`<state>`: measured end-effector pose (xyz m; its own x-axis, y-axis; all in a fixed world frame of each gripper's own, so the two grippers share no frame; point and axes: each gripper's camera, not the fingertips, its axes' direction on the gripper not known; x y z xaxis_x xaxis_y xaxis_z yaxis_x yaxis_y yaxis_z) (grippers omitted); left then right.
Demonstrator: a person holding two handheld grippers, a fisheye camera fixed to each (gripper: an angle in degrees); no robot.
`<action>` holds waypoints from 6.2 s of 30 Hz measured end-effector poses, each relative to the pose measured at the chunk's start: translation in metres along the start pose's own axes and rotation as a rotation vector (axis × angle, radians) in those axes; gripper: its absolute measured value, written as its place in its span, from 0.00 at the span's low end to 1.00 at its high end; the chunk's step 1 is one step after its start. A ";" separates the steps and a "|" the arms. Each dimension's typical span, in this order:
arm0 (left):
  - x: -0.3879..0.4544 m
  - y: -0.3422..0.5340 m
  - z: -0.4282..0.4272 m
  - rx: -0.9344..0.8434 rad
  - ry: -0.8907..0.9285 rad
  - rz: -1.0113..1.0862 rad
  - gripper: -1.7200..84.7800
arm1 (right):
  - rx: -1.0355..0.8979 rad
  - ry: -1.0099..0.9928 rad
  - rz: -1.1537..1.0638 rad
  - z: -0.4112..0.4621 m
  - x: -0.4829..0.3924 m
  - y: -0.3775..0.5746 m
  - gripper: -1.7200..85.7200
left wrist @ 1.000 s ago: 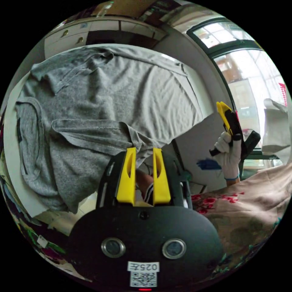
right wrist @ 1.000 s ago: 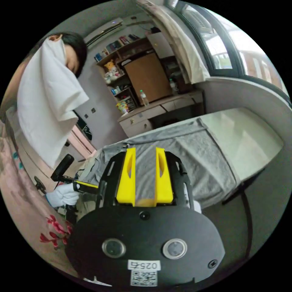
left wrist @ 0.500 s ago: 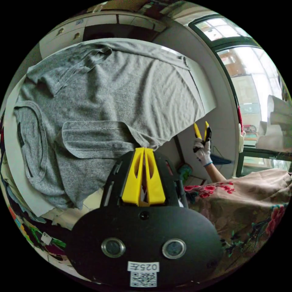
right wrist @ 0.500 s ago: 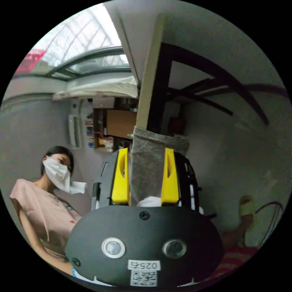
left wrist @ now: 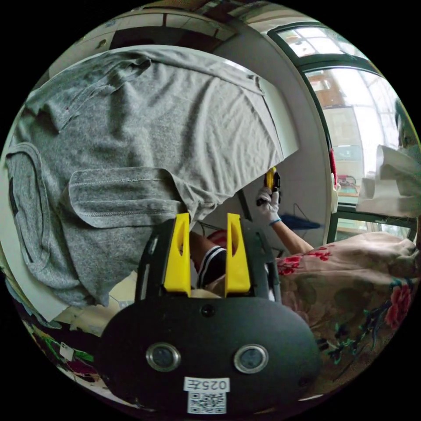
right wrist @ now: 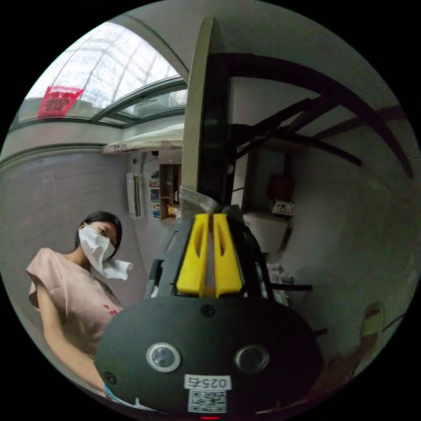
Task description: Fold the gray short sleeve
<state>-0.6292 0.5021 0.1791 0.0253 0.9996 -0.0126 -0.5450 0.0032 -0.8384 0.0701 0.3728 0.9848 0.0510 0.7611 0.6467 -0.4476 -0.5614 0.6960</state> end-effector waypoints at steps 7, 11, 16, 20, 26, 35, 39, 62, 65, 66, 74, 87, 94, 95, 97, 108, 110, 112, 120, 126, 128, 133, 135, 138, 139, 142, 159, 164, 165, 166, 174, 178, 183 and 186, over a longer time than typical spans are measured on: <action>-0.011 0.003 0.025 -0.009 -0.083 -0.017 0.01 | 0.042 0.174 0.018 -0.007 -0.080 0.001 0.01; -0.029 0.021 -0.001 0.062 -0.031 -0.060 0.01 | -0.005 0.255 0.083 0.031 -0.135 -0.028 0.01; -0.062 0.045 -0.035 0.165 0.040 -0.140 0.01 | -0.136 0.532 -0.009 0.104 -0.210 -0.073 0.01; -0.095 0.065 -0.051 0.276 0.156 -0.205 0.01 | -0.249 0.732 -0.141 0.175 -0.263 -0.105 0.01; -0.128 0.090 -0.071 0.356 0.184 -0.283 0.01 | -0.390 0.894 -0.130 0.240 -0.270 -0.157 0.01; -0.142 0.130 -0.078 0.300 0.205 -0.261 0.01 | -0.408 1.056 0.180 0.197 -0.247 -0.196 0.01; -0.138 0.135 -0.079 0.228 0.184 -0.216 0.01 | -0.433 1.075 0.248 0.184 -0.245 -0.206 0.01; -0.250 0.113 -0.042 0.311 0.257 -0.487 0.01 | -0.449 0.715 0.222 0.210 -0.215 -0.317 0.06; -0.250 0.134 -0.049 0.394 0.211 -0.531 0.01 | -0.496 0.631 0.125 0.204 -0.215 -0.320 0.10; -0.247 0.139 -0.053 0.420 0.188 -0.531 0.02 | -0.517 0.624 0.098 0.204 -0.216 -0.319 0.10; -0.070 0.065 0.016 0.175 0.061 0.113 0.04 | -0.546 0.842 -0.107 0.170 -0.215 -0.248 0.13; 0.142 0.013 0.231 -0.113 -0.003 0.924 0.08 | -0.539 0.657 -0.166 0.135 -0.175 -0.210 0.08; 0.150 0.041 0.293 -0.180 -0.121 1.091 0.11 | -0.516 0.612 -0.147 0.130 -0.146 -0.188 0.05; 0.150 0.046 0.303 -0.192 -0.155 1.108 0.11 | -0.486 0.600 -0.156 0.125 -0.149 -0.183 0.03; 0.151 0.057 0.315 -0.207 -0.178 1.154 0.11 | -0.440 0.576 -0.155 0.117 -0.154 -0.176 0.02; 0.143 0.066 0.302 -0.259 0.144 1.120 0.01 | -0.269 0.330 -0.200 0.104 -0.170 -0.150 0.03; 0.132 0.053 0.303 -0.337 0.302 1.040 0.01 | -0.261 0.257 -0.263 0.092 -0.166 -0.150 0.08; 0.123 0.045 0.310 -0.414 0.421 0.986 0.01 | -0.263 0.248 -0.348 0.081 -0.169 -0.149 0.14; 0.122 0.062 0.350 -0.573 0.522 1.018 0.01 | -0.421 0.510 -0.889 0.099 -0.173 -0.127 0.32; 0.130 0.088 0.387 -0.621 0.484 1.056 0.01 | -0.777 0.219 -0.915 0.154 -0.145 -0.167 0.30; 0.131 0.093 0.406 -0.641 0.452 1.078 0.01 | -0.939 0.104 -0.911 0.174 -0.135 -0.180 0.29; 0.110 0.087 0.459 -0.682 0.366 1.034 0.01 | -1.131 -0.006 -0.762 0.198 -0.089 -0.203 0.19; 0.100 0.087 0.475 -0.694 0.365 1.022 0.01 | -1.149 -0.023 -0.726 0.202 -0.076 -0.205 0.15; 0.083 0.084 0.505 -0.708 0.344 0.989 0.01 | -1.126 -0.024 -0.681 0.204 -0.062 -0.209 0.09; 0.075 0.083 0.517 -0.713 0.318 0.973 0.01 | -1.113 0.001 -0.671 0.204 -0.058 -0.212 0.06; 0.058 0.082 0.543 -0.720 0.297 0.948 0.01 | -1.078 0.095 -0.645 0.202 -0.048 -0.222 0.03; 0.012 0.109 0.548 -0.357 -0.103 0.961 0.05 | -0.478 0.421 -0.417 0.122 -0.076 -0.198 0.17; -0.035 0.041 0.495 -0.211 -0.159 0.870 0.08 | -0.094 0.485 -0.188 0.096 -0.062 -0.110 0.21; -0.041 0.031 0.495 -0.211 -0.168 0.855 0.09 | -0.075 0.495 -0.164 0.097 -0.059 -0.102 0.21; -0.052 0.014 0.498 -0.221 -0.165 0.830 0.09 | -0.057 0.518 -0.123 0.101 -0.051 -0.087 0.21; -0.073 -0.005 0.563 -0.381 -0.292 0.924 0.07 | 0.021 0.450 0.035 0.096 -0.033 -0.062 0.18; -0.077 0.004 0.573 -0.361 -0.336 0.947 0.04 | 0.040 0.455 0.081 0.081 -0.045 -0.061 0.14; -0.091 0.014 0.578 -0.342 -0.317 0.927 0.01 | 0.052 0.508 0.198 0.064 -0.072 -0.062 0.03; -0.101 0.016 0.574 -0.291 -0.320 0.893 0.01 | 0.046 0.454 0.169 0.059 -0.099 -0.074 0.02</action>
<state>-1.1211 0.4177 0.4797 -0.5453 0.5925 -0.5929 -0.0257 -0.7188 -0.6947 0.1509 0.3198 0.8878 -0.4178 0.7174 0.5574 -0.3756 -0.6951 0.6130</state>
